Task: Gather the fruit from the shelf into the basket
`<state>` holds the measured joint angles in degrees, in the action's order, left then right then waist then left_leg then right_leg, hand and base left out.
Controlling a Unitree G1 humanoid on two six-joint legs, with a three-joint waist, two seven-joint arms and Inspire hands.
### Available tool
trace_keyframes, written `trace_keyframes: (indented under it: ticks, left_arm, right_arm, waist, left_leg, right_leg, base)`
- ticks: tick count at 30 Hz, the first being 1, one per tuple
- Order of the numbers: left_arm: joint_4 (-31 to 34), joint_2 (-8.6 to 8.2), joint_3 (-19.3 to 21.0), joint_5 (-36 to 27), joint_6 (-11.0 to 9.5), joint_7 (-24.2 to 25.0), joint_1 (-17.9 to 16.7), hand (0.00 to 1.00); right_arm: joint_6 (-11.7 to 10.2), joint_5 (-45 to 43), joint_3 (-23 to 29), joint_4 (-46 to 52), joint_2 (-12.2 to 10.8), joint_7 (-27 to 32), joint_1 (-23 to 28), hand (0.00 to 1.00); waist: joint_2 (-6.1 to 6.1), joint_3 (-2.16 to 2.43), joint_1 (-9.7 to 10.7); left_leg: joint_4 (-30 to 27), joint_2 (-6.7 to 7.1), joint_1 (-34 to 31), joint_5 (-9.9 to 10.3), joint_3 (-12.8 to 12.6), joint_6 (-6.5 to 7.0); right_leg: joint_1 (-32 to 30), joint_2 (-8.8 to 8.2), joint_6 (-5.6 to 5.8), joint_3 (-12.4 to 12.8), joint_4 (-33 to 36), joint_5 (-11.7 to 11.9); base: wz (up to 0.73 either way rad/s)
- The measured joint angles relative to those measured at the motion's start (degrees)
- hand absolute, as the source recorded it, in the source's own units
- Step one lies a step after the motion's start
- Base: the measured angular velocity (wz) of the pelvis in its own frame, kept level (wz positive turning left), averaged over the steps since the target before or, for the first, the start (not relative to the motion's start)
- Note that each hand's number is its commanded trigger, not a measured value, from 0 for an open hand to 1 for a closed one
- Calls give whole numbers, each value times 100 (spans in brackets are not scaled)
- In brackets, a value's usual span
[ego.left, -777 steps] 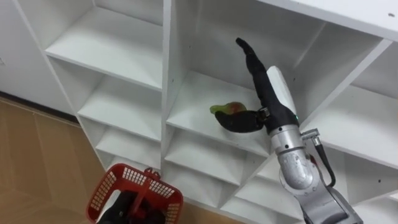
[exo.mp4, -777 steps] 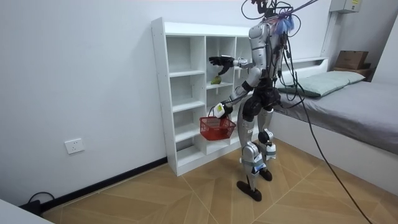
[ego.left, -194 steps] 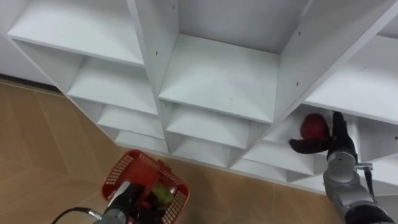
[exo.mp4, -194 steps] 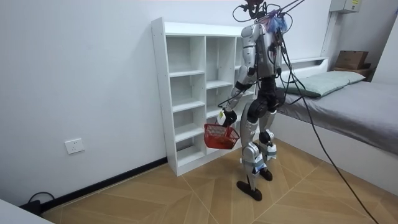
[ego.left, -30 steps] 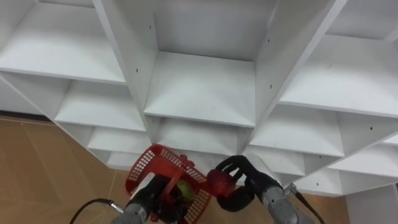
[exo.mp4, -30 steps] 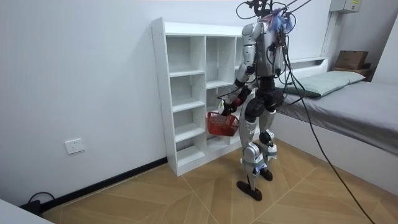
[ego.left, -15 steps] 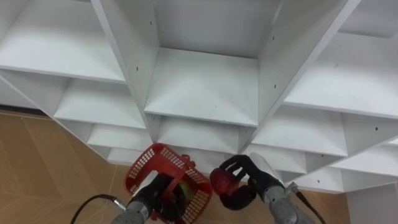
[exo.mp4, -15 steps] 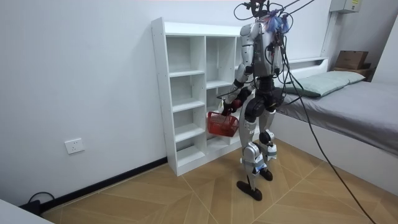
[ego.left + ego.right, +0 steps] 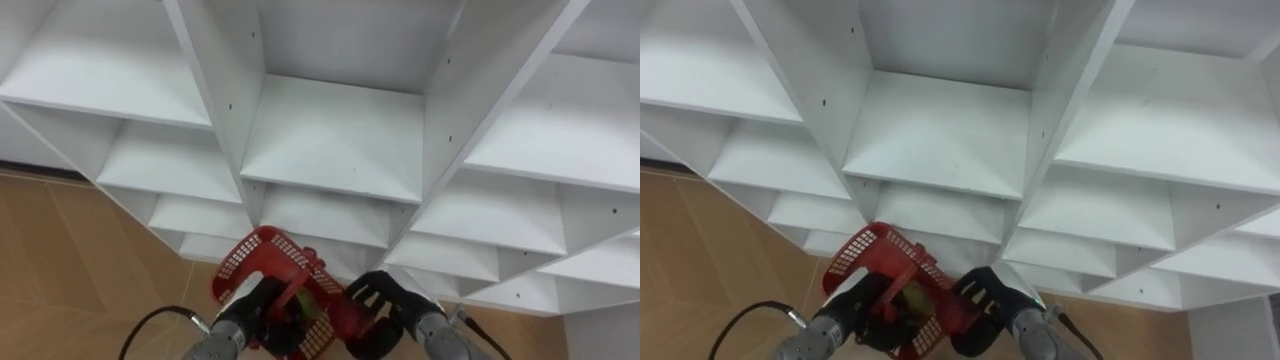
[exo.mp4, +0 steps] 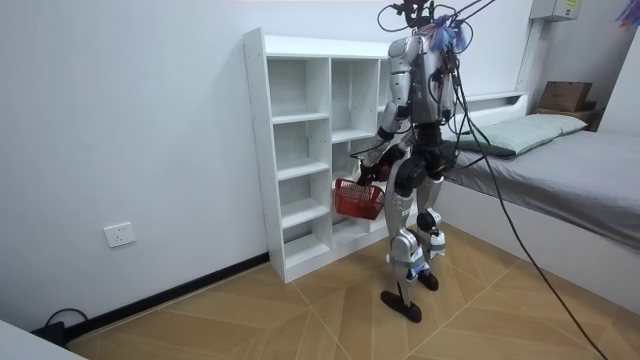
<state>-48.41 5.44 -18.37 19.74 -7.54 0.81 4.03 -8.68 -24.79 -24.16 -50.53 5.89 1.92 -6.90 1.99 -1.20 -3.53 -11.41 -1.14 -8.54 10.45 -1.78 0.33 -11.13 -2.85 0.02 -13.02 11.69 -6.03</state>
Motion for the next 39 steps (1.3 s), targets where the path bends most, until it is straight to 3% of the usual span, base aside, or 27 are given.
trace_keyframes:
  ticks: [16,26,39]
  left_arm:
    - [0,-101,-10,0,0,-2,24,100]
    - [11,-169,-233,0,0,-3,104,100]
    - [0,-177,-268,23,-4,-3,122,100]
  right_arm:
    - [-3,-8,14,5,-34,-125,-175,100]
    - [-3,32,8,-8,-126,-120,-320,100]
    - [-5,30,-93,-82,-131,-72,-320,100]
  waist:
    - [-51,-7,-1]
    - [-67,-13,6]
    - [-82,-26,4]
  left_leg:
    - [-42,-1,-72,0,61,-1]
    - [-36,0,-83,-1,67,-2]
    - [-38,1,-77,-1,62,-2]
  right_leg:
    - [2,-19,-3,-111,8,-2]
    - [0,-21,0,-131,4,-21]
    - [9,-25,0,-136,6,-21]
  base:
    - [3]
    - [0]
    - [0]
